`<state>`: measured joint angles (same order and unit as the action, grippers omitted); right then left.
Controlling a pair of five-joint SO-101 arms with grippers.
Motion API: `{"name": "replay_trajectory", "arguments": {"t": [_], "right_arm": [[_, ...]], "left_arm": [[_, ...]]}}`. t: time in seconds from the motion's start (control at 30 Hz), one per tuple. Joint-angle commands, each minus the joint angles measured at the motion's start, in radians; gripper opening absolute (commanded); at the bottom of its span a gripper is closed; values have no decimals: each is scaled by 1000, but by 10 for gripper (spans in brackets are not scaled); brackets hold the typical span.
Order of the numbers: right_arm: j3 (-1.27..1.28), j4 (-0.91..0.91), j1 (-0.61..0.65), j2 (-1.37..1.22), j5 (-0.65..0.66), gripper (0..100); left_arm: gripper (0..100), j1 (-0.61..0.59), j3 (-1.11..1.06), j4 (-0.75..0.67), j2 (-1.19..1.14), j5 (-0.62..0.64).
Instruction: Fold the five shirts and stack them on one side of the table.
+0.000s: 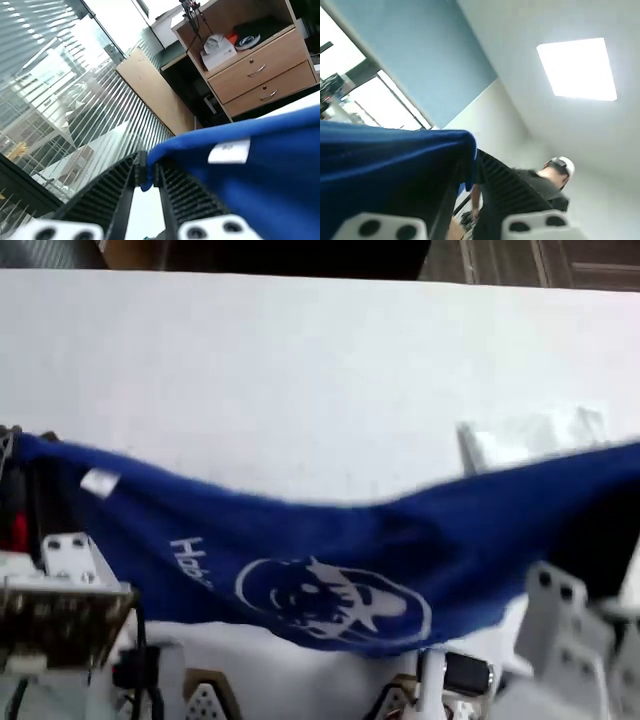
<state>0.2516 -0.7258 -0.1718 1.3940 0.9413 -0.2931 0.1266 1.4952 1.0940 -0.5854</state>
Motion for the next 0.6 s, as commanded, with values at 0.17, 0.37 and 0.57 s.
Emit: {"name": "replay_trajectory", "arguments": {"t": [0.17,0.37,0.57], "right_arm": [[399,291,8,-42,14,20],[578,463,8,-120,15,20],[500,588,8,-420,15,20]], "left_arm": [[25,-5,-377,-364,-32,3],[25,6,-470,-549,-212,5],[25,68,-384,-586,-477,0]]}}
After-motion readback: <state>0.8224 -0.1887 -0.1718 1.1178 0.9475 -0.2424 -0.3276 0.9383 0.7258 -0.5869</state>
